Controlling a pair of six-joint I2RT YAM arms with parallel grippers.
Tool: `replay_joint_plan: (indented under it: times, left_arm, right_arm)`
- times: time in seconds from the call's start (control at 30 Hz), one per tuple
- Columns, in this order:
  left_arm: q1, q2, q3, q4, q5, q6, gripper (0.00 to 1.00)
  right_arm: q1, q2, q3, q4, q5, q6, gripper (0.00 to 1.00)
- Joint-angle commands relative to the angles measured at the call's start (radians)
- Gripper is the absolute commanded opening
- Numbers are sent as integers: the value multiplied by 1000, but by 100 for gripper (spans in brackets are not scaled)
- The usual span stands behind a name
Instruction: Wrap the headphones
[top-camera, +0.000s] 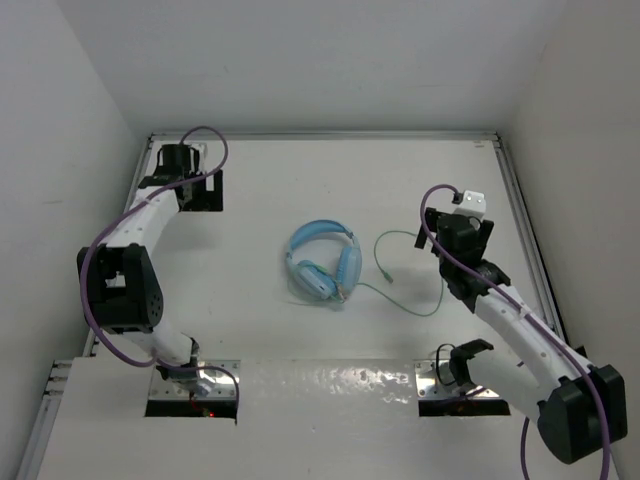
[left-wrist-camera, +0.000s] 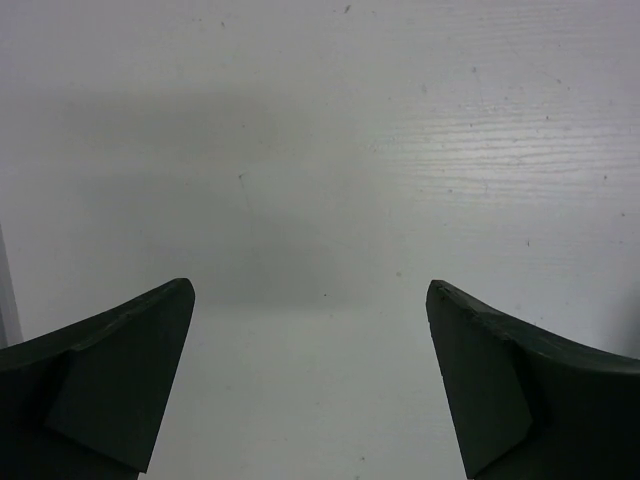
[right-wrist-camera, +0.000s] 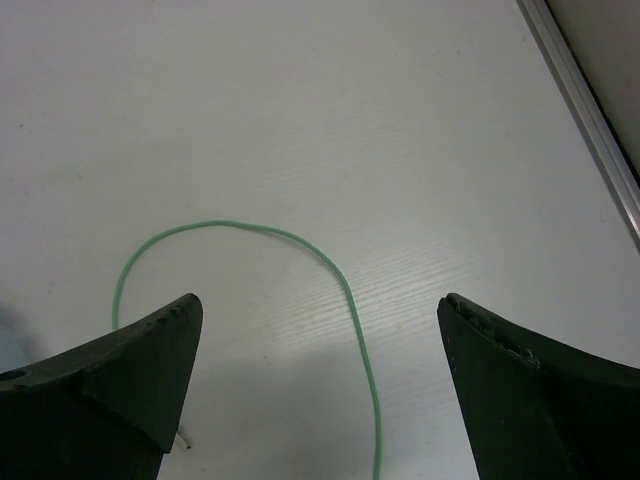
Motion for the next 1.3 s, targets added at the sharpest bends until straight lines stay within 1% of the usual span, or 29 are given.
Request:
replay_joint_plan:
  times: [0.0, 0.1, 0.13, 0.17, 0.2, 0.23, 0.27, 0.3, 0.33, 0.37, 0.47, 0.53, 0.57, 0.67, 0.73, 0.83, 0.9, 0.93, 1.0, 1.03, 1.07, 1.1, 1.13, 1.17, 1.2, 1.27]
  left_arm:
    - [-5, -9, 49, -44, 178, 129, 100]
    - [-22, -26, 74, -67, 303, 197, 100]
    - [-35, -12, 133, -90, 299, 214, 99]
    - [-113, 7, 173, -151, 275, 233, 95]
    - [-161, 45, 211, -182, 194, 271, 94]
    - [-207, 63, 279, -211, 166, 303, 92]
    - [-306, 82, 307, -261, 144, 334, 92]
    - [-359, 111, 328, -274, 118, 375, 92]
    - [-403, 123, 353, -276, 115, 388, 93]
    - [-474, 135, 359, -264, 119, 400, 97]
    - [-546, 197, 364, -204, 190, 435, 99]
    - [-571, 267, 388, -200, 211, 441, 99]
    - [-576, 319, 431, -202, 230, 441, 99]
    - [-583, 411, 509, -229, 306, 451, 100]
    - [-594, 447, 526, -246, 304, 454, 98]
    - [-603, 491, 496, -230, 249, 460, 96]
    - [-605, 528, 470, -217, 199, 451, 92]
    - [-606, 543, 474, -243, 196, 454, 84]
    - [-606, 586, 491, -275, 202, 454, 73]
    - [-606, 593, 493, -294, 205, 452, 63]
    - [-606, 590, 490, -294, 210, 445, 57]
    - [-606, 582, 485, -294, 210, 438, 47]
    - [-606, 574, 476, -285, 210, 432, 23]
    - [-606, 555, 476, -282, 199, 414, 9]
    - [-605, 545, 483, -283, 195, 406, 0]
    - [-603, 528, 514, -308, 199, 388, 0]
  right_arm:
    - [-1, 3, 40, 55, -22, -33, 99]
    - [-1, 4, 40, 83, -70, -86, 99]
    - [-1, 6, 43, 89, -93, -96, 99]
    - [-1, 9, 48, 94, -100, -103, 99]
    - [-1, 18, 60, 94, -107, -112, 99]
    - [-1, 24, 69, 92, -116, -117, 99]
    - [-1, 30, 77, 91, -120, -119, 99]
    - [1, 43, 92, 88, -128, -128, 99]
    - [-1, 50, 100, 85, -136, -131, 99]
    - [-1, 56, 107, 82, -153, -134, 99]
    - [1, 70, 124, 75, -195, -134, 99]
    - [1, 69, 124, 75, -220, -134, 99]
    - [1, 67, 121, 74, -232, -134, 99]
    - [1, 63, 109, 69, -242, -139, 99]
    - [-1, 61, 110, 58, -243, -143, 99]
    - [-1, 58, 109, 31, -231, -149, 99]
    - [-1, 57, 92, 29, -232, -158, 99]
    - [-1, 58, 88, 29, -237, -159, 99]
    - [-1, 60, 81, 28, -254, -165, 99]
    - [-1, 60, 80, 31, -280, -169, 99]
    - [-1, 61, 81, 31, -292, -180, 99]
    - [-1, 63, 81, 34, -304, -189, 99]
    - [1, 64, 83, 34, -339, -201, 99]
    - [1, 66, 87, 32, -360, -232, 98]
    - [1, 72, 91, 29, -405, -247, 98]
    - [1, 79, 107, 19, -456, -304, 97]
